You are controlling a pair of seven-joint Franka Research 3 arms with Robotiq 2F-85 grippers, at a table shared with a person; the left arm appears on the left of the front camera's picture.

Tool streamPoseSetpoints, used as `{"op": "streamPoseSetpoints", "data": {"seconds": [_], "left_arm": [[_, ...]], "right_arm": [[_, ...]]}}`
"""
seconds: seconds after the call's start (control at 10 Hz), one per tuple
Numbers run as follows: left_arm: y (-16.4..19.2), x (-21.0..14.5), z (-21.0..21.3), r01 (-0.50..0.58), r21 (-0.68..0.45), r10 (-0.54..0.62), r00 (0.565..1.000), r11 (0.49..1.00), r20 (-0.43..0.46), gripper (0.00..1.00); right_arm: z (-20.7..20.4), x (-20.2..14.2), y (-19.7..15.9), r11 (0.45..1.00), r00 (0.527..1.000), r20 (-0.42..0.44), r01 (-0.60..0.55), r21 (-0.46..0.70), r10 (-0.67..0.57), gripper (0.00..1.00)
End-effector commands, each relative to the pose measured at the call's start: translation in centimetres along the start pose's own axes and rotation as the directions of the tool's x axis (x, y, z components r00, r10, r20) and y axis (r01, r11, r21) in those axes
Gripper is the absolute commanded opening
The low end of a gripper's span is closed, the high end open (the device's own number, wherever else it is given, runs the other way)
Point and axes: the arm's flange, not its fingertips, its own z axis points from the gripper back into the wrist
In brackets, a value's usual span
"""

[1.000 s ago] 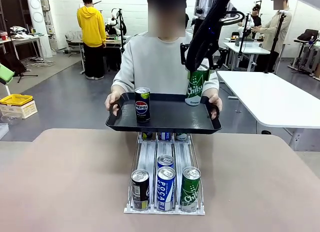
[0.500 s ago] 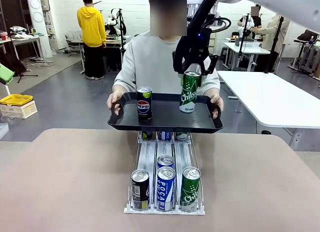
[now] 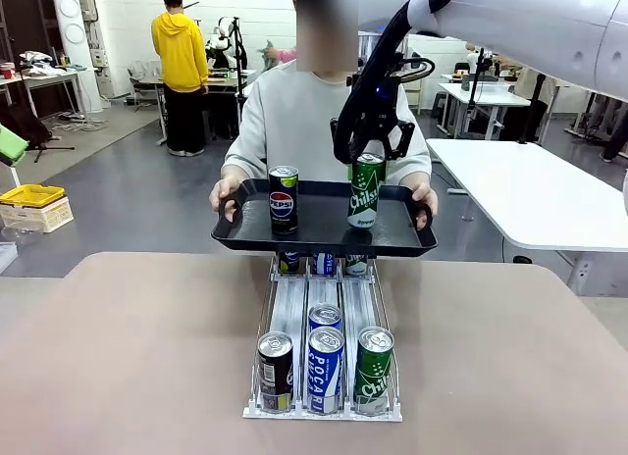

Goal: Retrieve and hand over the desired beverage to the person.
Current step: Place the picked can on the Handle tray extended by the person.

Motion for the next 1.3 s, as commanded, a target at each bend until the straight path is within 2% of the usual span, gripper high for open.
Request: {"op": "streamPoseSetpoints", "data": {"seconds": [0.0,0.2,0.7,0.8,0.9,1.0,1.1,1.2], "left_arm": [[0.0,-0.1,0.1,0.015,-0.014,-0.014,1.0,1.0,0.006,1.0],[0.0,-0.1,0.1,0.015,-0.014,-0.014,1.0,1.0,0.006,1.0],[0.0,-0.1,0.1,0.015,-0.014,-0.014,1.0,1.0,0.006,1.0],[0.0,-0.1,0.1,0.015,-0.014,-0.014,1.0,1.0,0.006,1.0],[0.0,-0.1,0.1,0.015,-0.014,-0.014,1.0,1.0,0.006,1.0],[0.0,-0.1,0.1,0.015,-0.014,-0.014,1.0,1.0,0.006,1.0],[0.0,-0.1,0.1,0.015,-0.014,-0.014,1.0,1.0,0.006,1.0],[0.0,-0.1,0.1,0.015,-0.014,-0.014,1.0,1.0,0.006,1.0]], "right_arm": [[1.0,1.2,0.5,0.999,0.999,0.015,-0.032,-0.006,0.032,0.58],[0.3,2.0,0.7,0.999,0.997,-0.052,-0.051,-0.018,0.05,0.58],[-0.4,2.5,0.8,0.996,0.993,-0.086,-0.083,-0.034,0.079,0.58],[-0.4,2.4,0.9,0.996,0.993,-0.083,-0.088,-0.034,0.085,0.77],[-0.4,2.4,0.9,0.995,0.993,-0.082,-0.089,-0.034,0.086,0.77],[-0.5,2.4,1.0,0.995,0.993,-0.079,-0.091,-0.035,0.088,0.96],[-0.5,2.4,1.0,0.995,0.993,-0.078,-0.091,-0.034,0.088,0.81],[-0.5,2.4,1.0,0.995,0.993,-0.078,-0.092,-0.033,0.089,1.0]]}}
